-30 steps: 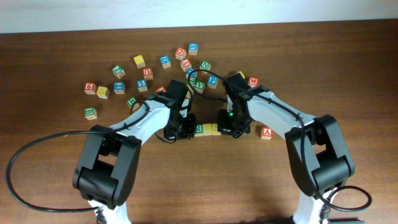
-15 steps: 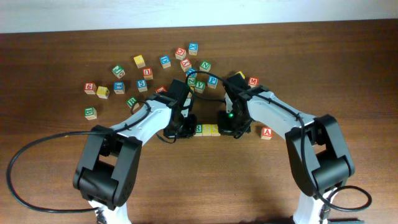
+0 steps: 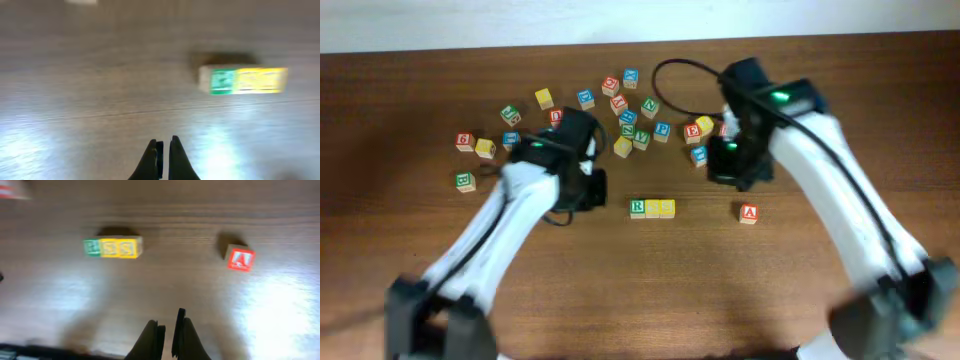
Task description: Spell out RSS
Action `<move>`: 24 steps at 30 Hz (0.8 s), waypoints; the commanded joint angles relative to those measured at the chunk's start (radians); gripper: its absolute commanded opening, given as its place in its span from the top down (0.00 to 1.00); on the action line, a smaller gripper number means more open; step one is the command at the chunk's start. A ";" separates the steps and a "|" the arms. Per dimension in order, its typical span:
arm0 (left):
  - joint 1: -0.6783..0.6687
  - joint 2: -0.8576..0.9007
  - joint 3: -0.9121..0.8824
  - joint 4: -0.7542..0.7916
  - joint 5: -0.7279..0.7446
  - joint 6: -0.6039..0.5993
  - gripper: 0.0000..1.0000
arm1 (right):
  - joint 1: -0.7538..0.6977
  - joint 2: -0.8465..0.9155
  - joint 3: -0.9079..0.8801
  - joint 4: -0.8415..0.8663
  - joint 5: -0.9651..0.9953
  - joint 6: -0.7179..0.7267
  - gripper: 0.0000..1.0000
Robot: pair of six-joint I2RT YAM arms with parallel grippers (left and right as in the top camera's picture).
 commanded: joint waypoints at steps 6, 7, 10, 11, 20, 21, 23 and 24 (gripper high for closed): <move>0.009 -0.444 0.023 -0.104 -0.014 0.008 0.01 | -0.002 -0.742 -0.043 -0.300 0.090 -0.004 0.02; 0.009 -0.445 0.022 -0.104 -0.014 0.008 0.01 | -0.002 -0.808 -0.043 -0.300 0.090 -0.004 0.02; 0.009 -0.445 0.022 -0.104 -0.014 0.008 0.01 | -0.002 -0.915 -0.043 -0.300 0.091 -0.004 0.02; 0.009 -0.445 0.022 -0.104 -0.014 0.008 0.01 | -0.002 -0.929 -0.043 -0.299 0.091 -0.004 0.02; 0.009 -0.445 0.022 -0.104 -0.014 0.008 0.01 | -0.114 -1.033 -0.217 -0.140 0.179 -0.138 0.02; 0.009 -0.445 0.022 -0.104 -0.014 0.008 0.01 | -0.135 -1.076 -0.295 -0.053 0.160 -0.202 0.02; 0.009 -0.445 0.022 -0.104 -0.014 0.008 0.01 | -0.169 -1.225 -0.560 0.195 0.078 -0.395 0.02; 0.009 -0.445 0.022 -0.104 -0.014 0.008 0.01 | -0.168 -1.288 -0.675 0.284 0.071 -0.426 0.02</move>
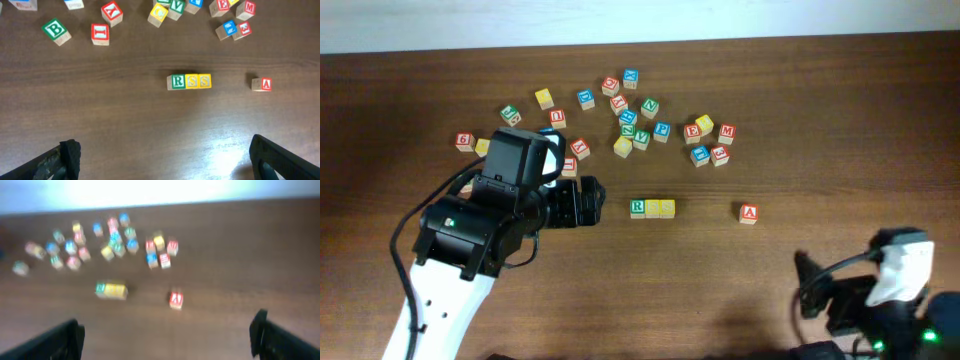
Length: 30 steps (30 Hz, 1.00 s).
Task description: Spell out RSS
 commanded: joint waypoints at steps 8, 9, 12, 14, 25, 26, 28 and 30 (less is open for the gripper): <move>0.003 -0.011 0.005 -0.003 -0.008 0.008 0.01 | -0.011 -0.388 -0.830 0.744 -0.141 -0.154 0.02; 0.003 -0.011 0.005 -0.003 -0.008 0.008 0.01 | -0.011 -0.414 -0.877 0.801 -0.143 -0.154 0.02; 0.003 -0.011 0.005 -0.003 -0.008 0.008 0.01 | -0.012 -0.488 -0.991 0.958 -0.142 -0.154 0.02; 0.003 -0.011 0.005 -0.003 -0.008 0.008 0.01 | -0.016 -0.508 -1.060 1.051 -0.139 -0.153 0.02; 0.003 -0.011 0.005 -0.003 -0.008 0.008 0.01 | -0.140 -0.508 -1.194 1.156 -0.100 -0.154 0.02; 0.003 -0.011 0.005 -0.003 -0.008 0.008 0.01 | -0.152 -0.508 -1.194 1.155 -0.099 -0.154 0.02; 0.003 -0.011 0.005 -0.003 -0.008 0.008 0.01 | -0.154 -0.508 -1.194 1.151 -0.068 -0.149 0.02; 0.003 -0.011 0.005 -0.003 -0.008 0.008 0.01 | -0.154 -0.508 -1.194 1.150 -0.065 -0.138 0.02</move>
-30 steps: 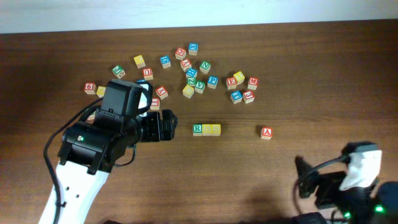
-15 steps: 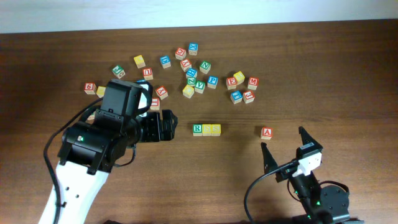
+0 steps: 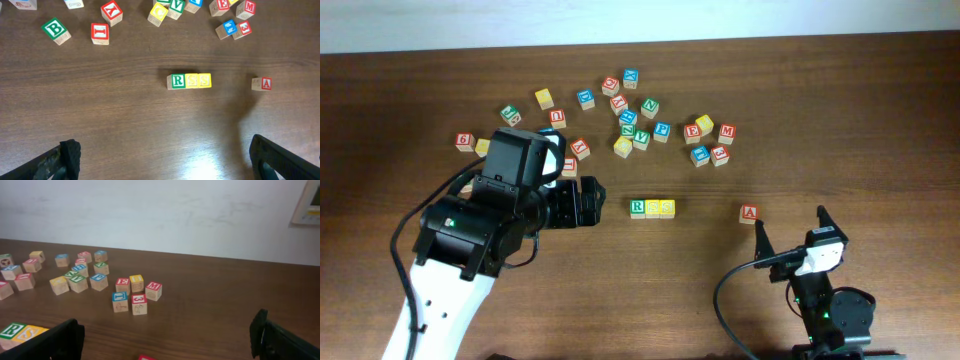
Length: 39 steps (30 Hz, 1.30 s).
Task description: Spell out RSS
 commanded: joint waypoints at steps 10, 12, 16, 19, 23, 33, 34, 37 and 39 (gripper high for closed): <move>0.003 -0.011 0.005 -0.002 -0.008 0.008 0.01 | -0.008 -0.010 -0.007 -0.005 0.010 0.015 0.02; 0.003 -0.011 0.005 -0.002 -0.008 0.008 0.01 | -0.008 -0.010 -0.007 -0.005 0.010 0.015 0.02; 0.003 -0.011 0.005 -0.048 -0.008 0.008 0.01 | -0.008 -0.010 -0.007 -0.005 0.010 0.015 0.02; 0.008 -0.005 -0.003 -0.056 -0.026 0.008 0.01 | -0.008 -0.010 -0.007 -0.005 0.010 0.015 0.02; 0.118 -0.278 -0.318 0.179 0.071 0.202 0.01 | -0.008 -0.010 -0.007 -0.005 0.010 0.015 0.02; 0.210 -0.983 -0.902 0.562 0.062 0.383 0.01 | -0.008 -0.010 -0.007 -0.005 0.010 0.015 0.02; 0.211 -1.022 -0.953 0.599 0.043 0.382 0.01 | -0.008 -0.010 -0.007 -0.005 0.010 0.015 0.02; 0.246 -1.081 -1.096 0.787 0.026 0.381 0.01 | -0.008 -0.010 -0.007 -0.005 0.010 0.015 0.02; 0.285 -1.118 -1.183 0.941 0.026 0.369 0.01 | -0.008 -0.010 -0.007 -0.005 0.010 0.015 0.02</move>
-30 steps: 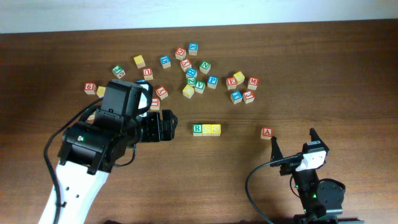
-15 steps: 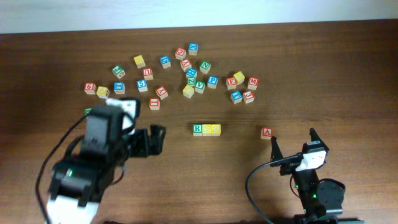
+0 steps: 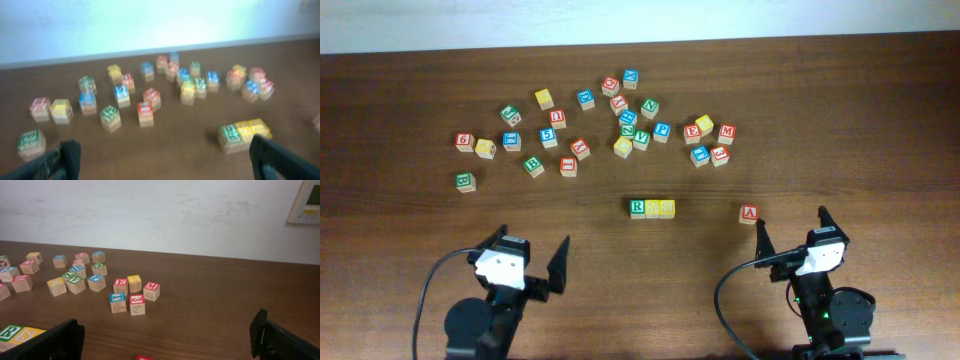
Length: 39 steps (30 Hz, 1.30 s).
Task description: Spell out RSS
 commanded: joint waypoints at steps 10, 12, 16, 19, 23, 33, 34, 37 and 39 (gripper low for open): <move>0.093 -0.142 -0.228 0.194 -0.169 -0.084 0.01 | -0.007 -0.007 -0.007 -0.004 0.002 0.011 0.02; 0.093 -0.142 -0.228 0.191 -0.159 -0.024 0.01 | -0.007 -0.007 -0.007 -0.004 0.002 0.011 0.02; 0.107 -0.142 -0.228 0.191 -0.169 -0.010 0.01 | -0.007 -0.007 -0.007 -0.004 0.002 0.011 0.02; 0.107 -0.142 -0.228 0.191 -0.161 -0.010 0.01 | -0.007 -0.007 -0.007 -0.004 0.002 0.011 0.02; 0.107 -0.142 -0.227 0.191 -0.151 0.035 0.01 | -0.007 -0.007 -0.007 -0.004 0.002 0.011 0.02; 0.107 -0.142 -0.227 0.191 -0.151 0.035 0.01 | -0.007 -0.007 -0.007 -0.004 0.002 0.011 0.02; 0.107 -0.142 -0.227 0.191 -0.151 0.035 0.01 | -0.007 -0.007 -0.007 -0.004 0.002 0.011 0.02; 0.107 -0.142 -0.227 0.191 -0.151 0.035 0.01 | -0.006 -0.007 -0.007 -0.004 0.002 0.011 0.02; 0.107 -0.142 -0.227 0.191 -0.151 0.035 0.01 | -0.006 -0.007 -0.007 -0.004 0.002 0.011 0.02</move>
